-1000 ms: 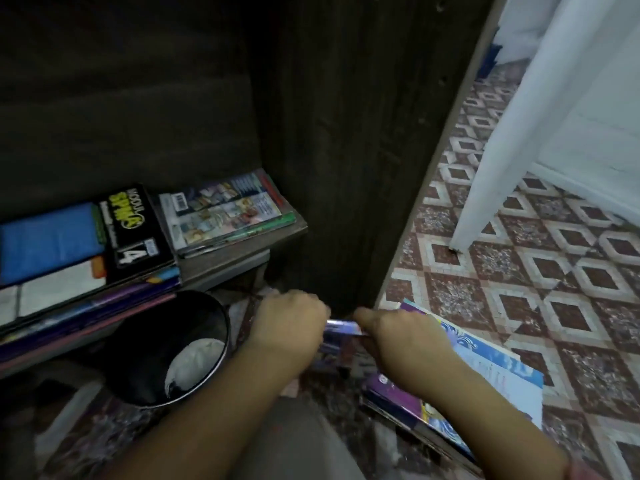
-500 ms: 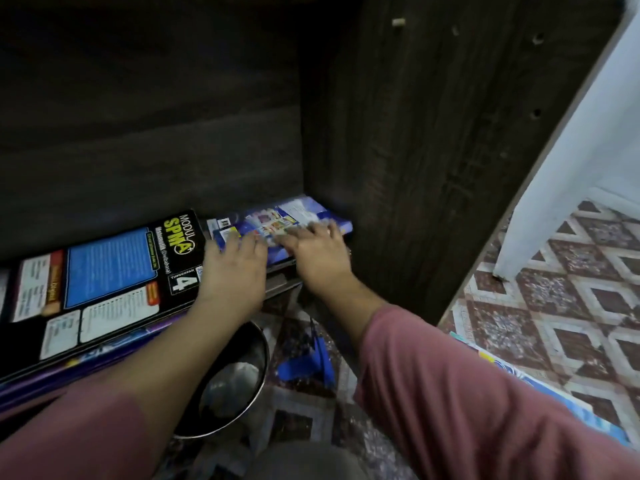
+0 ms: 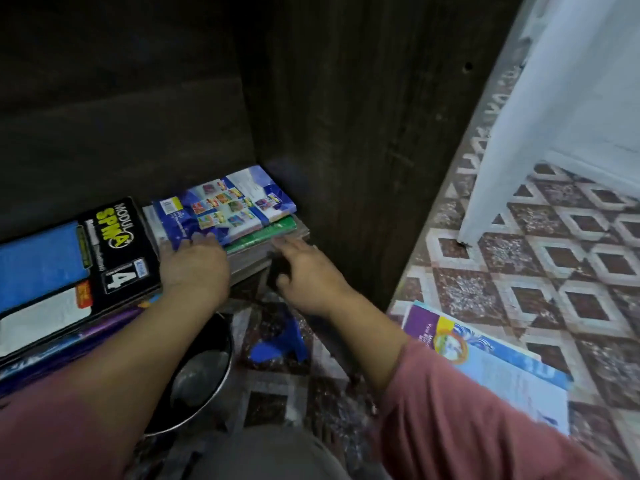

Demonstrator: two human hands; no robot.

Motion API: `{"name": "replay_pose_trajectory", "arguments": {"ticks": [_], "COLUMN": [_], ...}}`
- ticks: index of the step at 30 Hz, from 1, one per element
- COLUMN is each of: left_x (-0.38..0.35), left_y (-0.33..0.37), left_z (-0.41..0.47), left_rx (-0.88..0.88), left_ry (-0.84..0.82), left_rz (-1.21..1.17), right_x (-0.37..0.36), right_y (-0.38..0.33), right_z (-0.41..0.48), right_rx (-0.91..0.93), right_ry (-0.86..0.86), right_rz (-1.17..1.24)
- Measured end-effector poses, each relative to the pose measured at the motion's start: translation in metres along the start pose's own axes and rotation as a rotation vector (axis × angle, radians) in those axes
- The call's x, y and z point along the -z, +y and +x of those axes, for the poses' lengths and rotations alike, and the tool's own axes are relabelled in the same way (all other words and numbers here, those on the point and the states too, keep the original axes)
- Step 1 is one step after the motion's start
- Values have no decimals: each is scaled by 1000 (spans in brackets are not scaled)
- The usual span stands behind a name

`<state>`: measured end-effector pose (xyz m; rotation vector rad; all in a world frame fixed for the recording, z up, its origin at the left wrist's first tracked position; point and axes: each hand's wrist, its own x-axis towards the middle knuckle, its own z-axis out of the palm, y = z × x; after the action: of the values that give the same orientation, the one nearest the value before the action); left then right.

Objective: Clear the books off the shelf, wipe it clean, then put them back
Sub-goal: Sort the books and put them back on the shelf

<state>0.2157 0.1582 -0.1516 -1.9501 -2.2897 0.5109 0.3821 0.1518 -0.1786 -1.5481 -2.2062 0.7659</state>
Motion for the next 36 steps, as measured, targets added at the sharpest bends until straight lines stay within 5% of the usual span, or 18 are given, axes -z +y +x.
{"name": "replay_pose_trajectory", "arguments": {"ticks": [3, 8, 12, 18, 23, 36], "left_x": [13, 12, -16, -68, -82, -87], "left_y": [48, 144, 216, 240, 232, 237], "left_z": [-49, -115, -148, -151, -137, -131], "left_rx": [-148, -444, -645, -903, -913, -916], "left_ry": [64, -65, -132, -152, -130, -132], "left_rz": [-50, -132, -165, 40, 14, -48], "right_x": [9, 18, 7, -42, -44, 2], "right_y": [42, 126, 183, 221, 226, 238], "right_z": [-85, -204, -258, -280, -268, -250], "right_rx": [-97, -375, -575, -586, -544, -513], "right_ry": [20, 44, -133, -207, -158, -435], "right_rz": [33, -66, -260, -433, -525, -400]}}
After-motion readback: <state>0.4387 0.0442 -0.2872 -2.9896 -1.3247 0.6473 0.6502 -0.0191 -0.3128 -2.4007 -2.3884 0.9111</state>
